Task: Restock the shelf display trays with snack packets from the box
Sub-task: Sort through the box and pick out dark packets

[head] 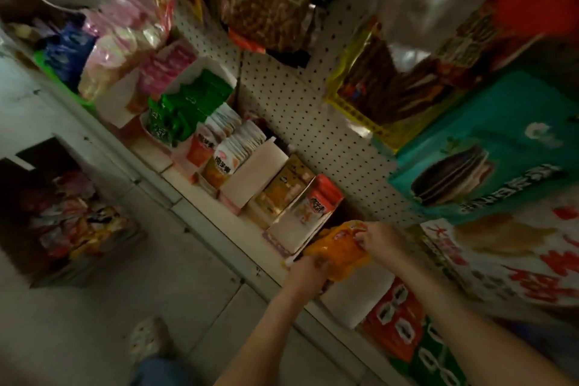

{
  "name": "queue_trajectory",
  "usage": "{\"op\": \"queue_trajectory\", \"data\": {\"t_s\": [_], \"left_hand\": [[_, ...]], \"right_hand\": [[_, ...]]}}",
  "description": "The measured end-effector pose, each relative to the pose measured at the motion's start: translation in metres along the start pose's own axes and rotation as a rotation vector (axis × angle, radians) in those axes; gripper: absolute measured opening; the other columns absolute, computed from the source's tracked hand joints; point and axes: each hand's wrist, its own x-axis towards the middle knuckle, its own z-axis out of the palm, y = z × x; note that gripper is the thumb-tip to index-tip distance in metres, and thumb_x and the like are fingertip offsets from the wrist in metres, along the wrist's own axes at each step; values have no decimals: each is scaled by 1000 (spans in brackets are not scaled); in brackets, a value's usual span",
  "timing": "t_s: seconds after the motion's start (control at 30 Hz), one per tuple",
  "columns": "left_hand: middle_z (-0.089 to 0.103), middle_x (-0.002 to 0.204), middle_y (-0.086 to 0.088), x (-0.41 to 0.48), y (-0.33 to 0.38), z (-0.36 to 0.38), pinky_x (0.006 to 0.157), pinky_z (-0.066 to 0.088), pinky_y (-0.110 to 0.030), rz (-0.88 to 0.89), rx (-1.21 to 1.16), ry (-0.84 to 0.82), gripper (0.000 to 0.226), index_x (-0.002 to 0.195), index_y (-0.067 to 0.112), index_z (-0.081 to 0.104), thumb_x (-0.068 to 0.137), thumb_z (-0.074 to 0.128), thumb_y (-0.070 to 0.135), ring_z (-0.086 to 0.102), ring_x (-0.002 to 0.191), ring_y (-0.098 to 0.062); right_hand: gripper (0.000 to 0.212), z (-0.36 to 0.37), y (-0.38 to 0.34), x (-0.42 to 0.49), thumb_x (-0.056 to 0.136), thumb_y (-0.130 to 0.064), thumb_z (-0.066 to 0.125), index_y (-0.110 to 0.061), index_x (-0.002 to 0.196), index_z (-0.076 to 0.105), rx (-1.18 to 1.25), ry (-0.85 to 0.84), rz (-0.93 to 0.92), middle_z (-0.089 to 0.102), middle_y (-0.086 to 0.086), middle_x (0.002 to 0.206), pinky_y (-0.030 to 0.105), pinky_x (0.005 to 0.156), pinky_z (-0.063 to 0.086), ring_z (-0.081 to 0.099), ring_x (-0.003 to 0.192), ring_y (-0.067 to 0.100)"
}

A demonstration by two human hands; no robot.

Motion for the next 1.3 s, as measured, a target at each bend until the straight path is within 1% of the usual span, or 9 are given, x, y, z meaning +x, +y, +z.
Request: {"op": "queue_trajectory", "data": {"t_s": [0.13,0.3,0.47,0.57,0.77,0.9,1.07,1.2,1.3], "left_hand": [[54,137,-7,16,-3,11,103,43,-36,27,-53,-118,41,139,20,48,102,40,36,53,123,-26],[40,150,-3,44,-8,15,111,33,-30,-27,-129,-63,52,150,27,30,101,36,45,41,134,-21],[48,143,-4,55,-15,8,102,37,-25,-47,-115,-59,47,147,26,35,102,37,39,48,127,-19],[53,137,-4,57,-22,5,98,37,-27,-52,-126,-6,41,139,21,47,103,36,37,49,125,-20],[60,127,-2,62,-27,3,100,44,-33,-38,-212,-20,36,131,22,55,101,40,36,54,107,-13],[61,122,2,65,-13,-5,102,45,-40,-70,-430,-57,44,130,26,53,96,45,53,56,113,-18],[63,113,-1,58,4,-20,82,53,-28,-53,-391,-16,39,135,24,47,99,48,37,67,95,-18],[61,114,1,49,2,-38,72,51,-17,-15,-367,88,35,132,16,52,100,47,28,61,84,-7],[65,98,2,36,-5,-59,75,52,-27,-10,-376,185,28,123,18,59,100,46,27,60,81,-9]], "right_hand": [[23,17,-4,27,99,-29,48,-14,100,64,-37,68,7,63,5,93,28,71,42,58,85,19],[8,39,-4,48,96,-25,50,-19,98,55,-275,167,-150,64,0,94,28,71,49,63,86,19],[6,52,-2,73,96,-21,50,-17,96,55,-175,264,-131,59,0,90,26,66,40,54,80,16],[8,40,-3,90,95,-22,52,-18,89,56,23,182,-19,57,1,83,28,62,37,54,76,19],[9,24,8,99,92,-21,56,-18,83,58,42,55,-40,62,5,85,33,71,51,60,79,21],[8,41,5,89,90,-24,59,-23,95,54,18,170,-75,59,-3,88,32,72,51,58,80,15],[11,45,0,76,90,-15,57,-18,98,51,-61,241,-60,60,2,103,32,84,49,56,96,19],[41,38,-9,68,89,-15,58,-16,128,47,-94,312,-55,51,4,130,36,103,39,46,122,20],[45,42,-38,49,92,-15,52,-14,136,43,4,390,-148,48,5,137,42,105,40,42,128,21]]}}
